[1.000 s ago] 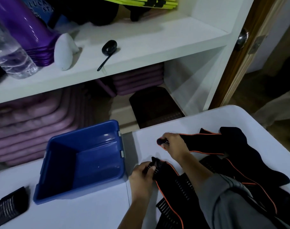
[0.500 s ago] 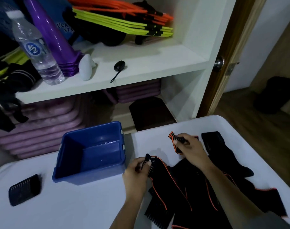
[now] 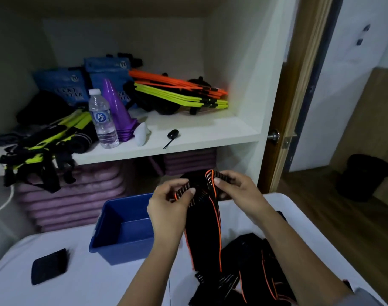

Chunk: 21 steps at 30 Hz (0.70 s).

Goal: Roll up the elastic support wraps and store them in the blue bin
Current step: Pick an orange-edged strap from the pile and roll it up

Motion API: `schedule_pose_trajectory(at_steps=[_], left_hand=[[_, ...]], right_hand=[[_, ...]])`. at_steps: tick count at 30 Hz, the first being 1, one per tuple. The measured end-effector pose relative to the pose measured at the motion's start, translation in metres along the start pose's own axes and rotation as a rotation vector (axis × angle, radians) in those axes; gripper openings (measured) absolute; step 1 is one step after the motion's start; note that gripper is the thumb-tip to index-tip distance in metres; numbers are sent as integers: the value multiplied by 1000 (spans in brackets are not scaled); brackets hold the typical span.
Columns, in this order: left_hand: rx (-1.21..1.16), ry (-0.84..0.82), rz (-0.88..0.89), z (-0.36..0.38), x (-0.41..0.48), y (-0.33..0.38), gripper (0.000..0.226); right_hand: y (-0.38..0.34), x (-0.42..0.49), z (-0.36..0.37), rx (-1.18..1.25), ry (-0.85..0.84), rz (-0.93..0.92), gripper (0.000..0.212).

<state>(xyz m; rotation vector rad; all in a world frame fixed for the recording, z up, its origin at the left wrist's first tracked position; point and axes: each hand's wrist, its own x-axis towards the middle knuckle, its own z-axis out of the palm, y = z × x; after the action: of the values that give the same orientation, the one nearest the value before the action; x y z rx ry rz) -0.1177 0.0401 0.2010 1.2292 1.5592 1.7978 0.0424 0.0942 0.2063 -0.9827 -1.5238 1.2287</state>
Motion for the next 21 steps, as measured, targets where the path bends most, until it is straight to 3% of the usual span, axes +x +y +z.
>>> schedule_pose_trajectory(at_steps=[7, 17, 21], left_hand=[[73, 152, 177, -12, 4, 40, 27], [77, 32, 274, -12, -4, 52, 32], [-84, -102, 143, -20, -5, 51, 34]], right_hand=[[-31, -1, 14, 97, -26, -82, 14], [-40, -2, 49, 212, -97, -92, 16], [-40, -4, 48, 195, -66, -122, 22]])
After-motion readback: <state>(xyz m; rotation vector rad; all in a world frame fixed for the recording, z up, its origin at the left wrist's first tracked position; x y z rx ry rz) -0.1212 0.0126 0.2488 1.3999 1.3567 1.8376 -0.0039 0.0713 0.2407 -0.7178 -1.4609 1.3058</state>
